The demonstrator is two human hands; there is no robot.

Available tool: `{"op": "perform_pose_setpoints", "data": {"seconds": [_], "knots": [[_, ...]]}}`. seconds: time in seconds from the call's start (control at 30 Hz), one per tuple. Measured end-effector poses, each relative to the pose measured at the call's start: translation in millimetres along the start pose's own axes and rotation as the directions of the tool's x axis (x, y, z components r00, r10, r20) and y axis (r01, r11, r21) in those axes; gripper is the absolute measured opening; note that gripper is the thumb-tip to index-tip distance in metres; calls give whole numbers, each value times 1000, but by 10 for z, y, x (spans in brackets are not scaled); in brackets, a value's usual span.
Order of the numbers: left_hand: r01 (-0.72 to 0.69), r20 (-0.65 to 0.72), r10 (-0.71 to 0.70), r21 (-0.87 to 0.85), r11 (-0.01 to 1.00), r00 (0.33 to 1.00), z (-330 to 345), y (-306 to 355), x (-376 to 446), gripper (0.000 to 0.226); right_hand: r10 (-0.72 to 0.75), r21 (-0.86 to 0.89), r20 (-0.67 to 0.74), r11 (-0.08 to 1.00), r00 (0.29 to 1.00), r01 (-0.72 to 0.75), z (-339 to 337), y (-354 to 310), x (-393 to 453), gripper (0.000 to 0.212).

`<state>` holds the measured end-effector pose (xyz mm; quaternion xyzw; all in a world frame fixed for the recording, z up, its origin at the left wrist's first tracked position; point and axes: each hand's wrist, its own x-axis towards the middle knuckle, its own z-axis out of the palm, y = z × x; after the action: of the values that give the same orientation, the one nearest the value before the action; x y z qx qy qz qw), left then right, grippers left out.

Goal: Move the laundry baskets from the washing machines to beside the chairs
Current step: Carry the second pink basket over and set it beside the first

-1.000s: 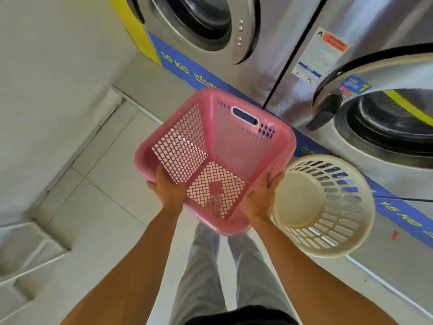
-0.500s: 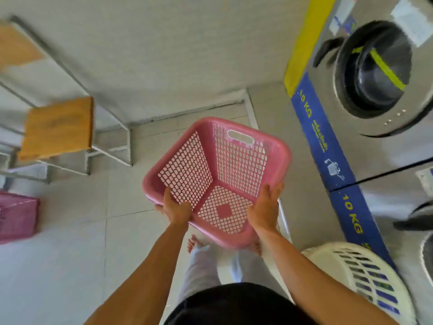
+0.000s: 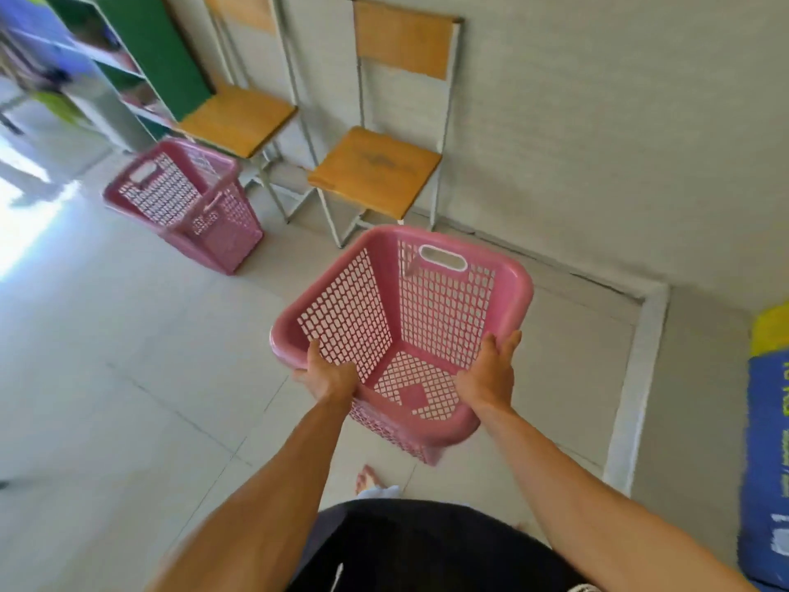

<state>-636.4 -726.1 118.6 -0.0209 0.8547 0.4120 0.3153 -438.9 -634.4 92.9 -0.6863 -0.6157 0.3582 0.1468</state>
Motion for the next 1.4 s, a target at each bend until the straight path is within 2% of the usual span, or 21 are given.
{"op": "perform_pose_setpoints", "data": {"seconds": [0.17, 0.37, 0.6, 0.77, 0.87, 0.93, 1.07, 1.27, 1.4], "knots": [[64, -138, -83, -140, 988, 987, -939, 40, 696, 80, -170, -63, 142, 982, 975, 180, 823, -962, -152, 57], [108, -280, -191, -285, 952, 941, -1789, 72, 1362, 85, -305, -132, 308, 925, 901, 358, 1624, -2011, -261, 50], [167, -350, -291, -343, 924, 890, -2411, 269, 2351, 84, -336, -151, 415, 891, 846, 428, 2720, -2961, -81, 69], [216, -368, -330, -319, 923, 869, -2620, 594, 3148, 84, -248, -200, 455, 907, 855, 370, 3331, -3550, 207, 68], [208, -352, -307, -291, 934, 884, -2702, 883, 3603, 84, -262, -202, 460, 900, 848, 387, 3565, -3897, 435, 70], [232, -339, -324, -285, 930, 883, -2701, 1044, 3854, 85, -198, -245, 435, 913, 879, 327, 3652, -4060, 530, 68], [198, -295, -273, -259, 945, 916, -2650, 1396, 4295, 90, -206, -218, 399, 925, 894, 311, 3839, -4323, 839, 75], [184, -162, -205, -136, 973, 965, -2489, 1768, 5042, 92, -31, -246, 252, 965, 967, 95, 4083, -4564, 1065, 79], [150, -29, -150, -20, 989, 988, -2419, 1946, 5581, 88, 77, -245, 158, 969, 984, -37, 4313, -4652, 1112, 71]]}}
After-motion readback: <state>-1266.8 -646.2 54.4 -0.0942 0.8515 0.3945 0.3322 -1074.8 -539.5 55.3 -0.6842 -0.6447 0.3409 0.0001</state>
